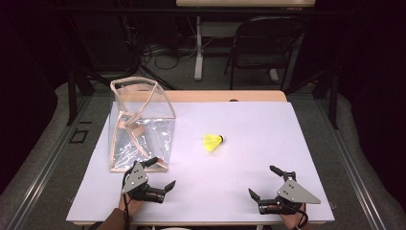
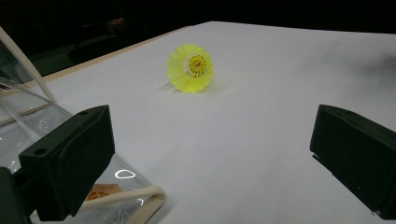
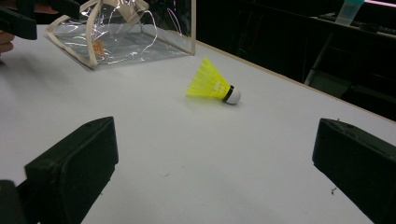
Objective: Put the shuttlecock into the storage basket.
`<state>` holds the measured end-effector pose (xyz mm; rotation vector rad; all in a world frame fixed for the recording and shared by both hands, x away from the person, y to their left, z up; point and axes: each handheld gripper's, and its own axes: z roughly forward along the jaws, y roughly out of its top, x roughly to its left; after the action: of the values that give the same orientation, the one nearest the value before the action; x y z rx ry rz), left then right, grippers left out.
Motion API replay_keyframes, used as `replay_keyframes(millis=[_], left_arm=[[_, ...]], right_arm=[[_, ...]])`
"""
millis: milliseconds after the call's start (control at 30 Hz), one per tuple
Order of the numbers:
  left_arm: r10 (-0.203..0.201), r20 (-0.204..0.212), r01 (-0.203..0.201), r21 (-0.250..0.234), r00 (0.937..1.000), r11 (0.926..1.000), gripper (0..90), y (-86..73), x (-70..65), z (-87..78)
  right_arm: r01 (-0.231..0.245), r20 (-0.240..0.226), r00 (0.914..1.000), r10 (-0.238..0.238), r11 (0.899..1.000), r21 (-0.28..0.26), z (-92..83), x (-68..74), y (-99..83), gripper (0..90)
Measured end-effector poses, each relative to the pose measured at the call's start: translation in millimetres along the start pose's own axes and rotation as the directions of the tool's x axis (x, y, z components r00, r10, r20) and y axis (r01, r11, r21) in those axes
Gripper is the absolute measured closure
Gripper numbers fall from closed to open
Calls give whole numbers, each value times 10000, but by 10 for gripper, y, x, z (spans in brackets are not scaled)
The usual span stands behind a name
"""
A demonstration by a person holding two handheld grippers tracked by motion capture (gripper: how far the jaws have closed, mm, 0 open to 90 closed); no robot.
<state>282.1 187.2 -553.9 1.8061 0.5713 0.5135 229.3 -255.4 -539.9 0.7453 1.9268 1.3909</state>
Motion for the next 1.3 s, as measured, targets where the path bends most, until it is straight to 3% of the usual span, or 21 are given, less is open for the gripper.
replay_keyframes(millis=[1300], left_arm=[[97,433,-122,592,9990,9982,0,221,33,465]], right_arm=[[18,3,10000,-18,9999,169,17,3,-4,0]])
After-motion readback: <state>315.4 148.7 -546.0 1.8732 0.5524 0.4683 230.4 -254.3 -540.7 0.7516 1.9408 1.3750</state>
